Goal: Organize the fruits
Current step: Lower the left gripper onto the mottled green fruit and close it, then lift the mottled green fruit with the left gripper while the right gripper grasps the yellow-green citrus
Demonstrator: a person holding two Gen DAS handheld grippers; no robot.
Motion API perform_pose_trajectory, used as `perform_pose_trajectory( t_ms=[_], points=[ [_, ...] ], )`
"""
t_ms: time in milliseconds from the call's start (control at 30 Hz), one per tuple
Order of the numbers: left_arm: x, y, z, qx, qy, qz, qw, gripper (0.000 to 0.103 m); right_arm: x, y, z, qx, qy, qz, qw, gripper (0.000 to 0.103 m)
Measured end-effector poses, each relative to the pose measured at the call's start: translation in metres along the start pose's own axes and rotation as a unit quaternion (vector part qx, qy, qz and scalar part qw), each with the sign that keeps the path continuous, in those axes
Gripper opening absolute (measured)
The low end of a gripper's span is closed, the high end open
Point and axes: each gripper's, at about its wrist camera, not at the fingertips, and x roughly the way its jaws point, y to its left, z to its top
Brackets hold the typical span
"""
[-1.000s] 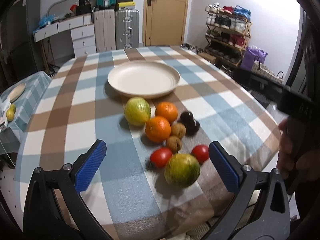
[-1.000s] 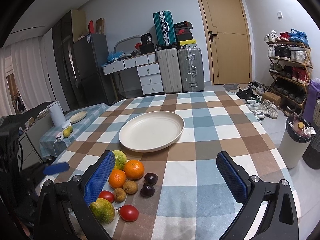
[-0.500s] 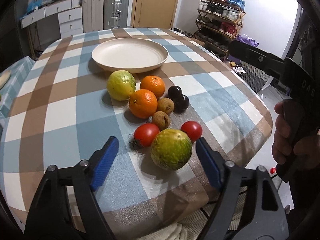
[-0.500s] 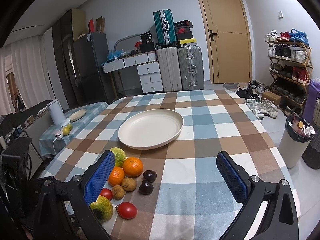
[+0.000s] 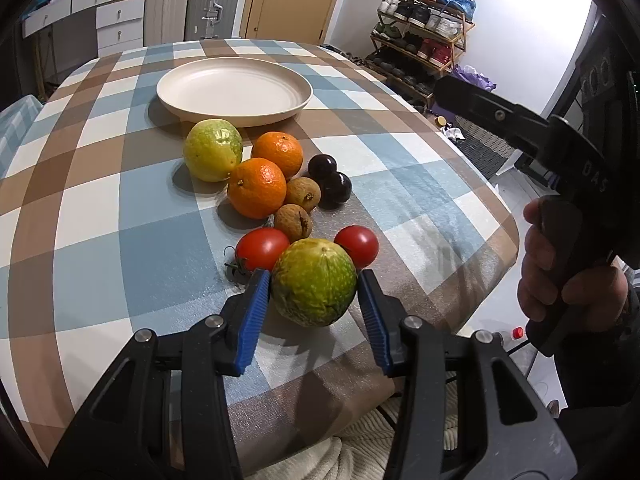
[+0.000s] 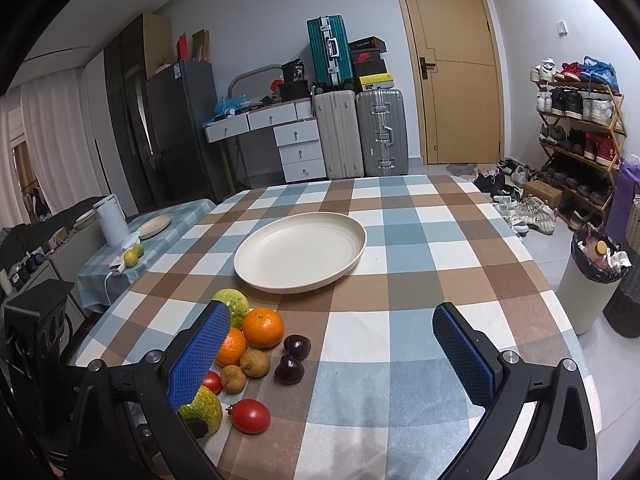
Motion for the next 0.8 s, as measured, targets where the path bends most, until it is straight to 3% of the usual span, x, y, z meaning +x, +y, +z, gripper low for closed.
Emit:
perform_pose_trajectory(
  t_ms=[400,800],
  points=[
    [-0.012,0.010,-0.002,-0.009,-0.026,-0.012,0.9996,0.042,0.016,0.005,0.004,0.005,0.025,0.029,0.999,0.103],
    [-0.042,0.054,0.003,-0.064,-0.086,-0.003,0.9942,0.042,0.052,0.029,0.022,-0.006,0.064,0.087,0.994,0.103]
  ],
)
